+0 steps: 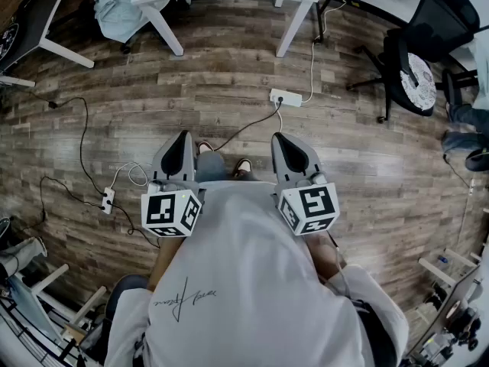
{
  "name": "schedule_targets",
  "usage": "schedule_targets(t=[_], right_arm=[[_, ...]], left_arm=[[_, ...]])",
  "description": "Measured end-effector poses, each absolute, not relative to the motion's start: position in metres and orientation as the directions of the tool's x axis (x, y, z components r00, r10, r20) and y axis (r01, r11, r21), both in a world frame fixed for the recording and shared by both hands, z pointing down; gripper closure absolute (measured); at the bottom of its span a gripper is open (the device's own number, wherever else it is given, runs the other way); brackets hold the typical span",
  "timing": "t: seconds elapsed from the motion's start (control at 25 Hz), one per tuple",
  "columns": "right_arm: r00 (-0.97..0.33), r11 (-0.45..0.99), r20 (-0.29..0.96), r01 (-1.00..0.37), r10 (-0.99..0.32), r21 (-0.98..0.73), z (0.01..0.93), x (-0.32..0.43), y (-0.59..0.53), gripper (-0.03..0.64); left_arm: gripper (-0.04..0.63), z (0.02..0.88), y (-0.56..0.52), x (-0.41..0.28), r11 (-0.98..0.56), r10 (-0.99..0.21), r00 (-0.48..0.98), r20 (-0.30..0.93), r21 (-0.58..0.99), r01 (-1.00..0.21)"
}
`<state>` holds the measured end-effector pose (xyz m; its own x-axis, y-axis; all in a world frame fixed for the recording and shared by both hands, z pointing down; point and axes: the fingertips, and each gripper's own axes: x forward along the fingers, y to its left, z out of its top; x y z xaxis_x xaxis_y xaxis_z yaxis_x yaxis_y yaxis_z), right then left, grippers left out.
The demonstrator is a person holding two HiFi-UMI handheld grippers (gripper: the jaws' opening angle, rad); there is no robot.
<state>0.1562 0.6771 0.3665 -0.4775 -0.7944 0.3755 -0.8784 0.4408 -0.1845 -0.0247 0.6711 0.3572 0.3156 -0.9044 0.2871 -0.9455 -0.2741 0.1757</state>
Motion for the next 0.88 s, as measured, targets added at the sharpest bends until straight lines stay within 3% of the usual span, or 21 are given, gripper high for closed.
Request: schedule_targets(t=[0.88], right_arm=[[-0.478,0.441,0.416,-0.878,-0.774,-0.187,0.366,0.123,0.578,0.607]], left_arm=[[0.589,0.370,0.564,-0.052,-0.304,-0.887,0.366,0.281,0.243,-0.921]])
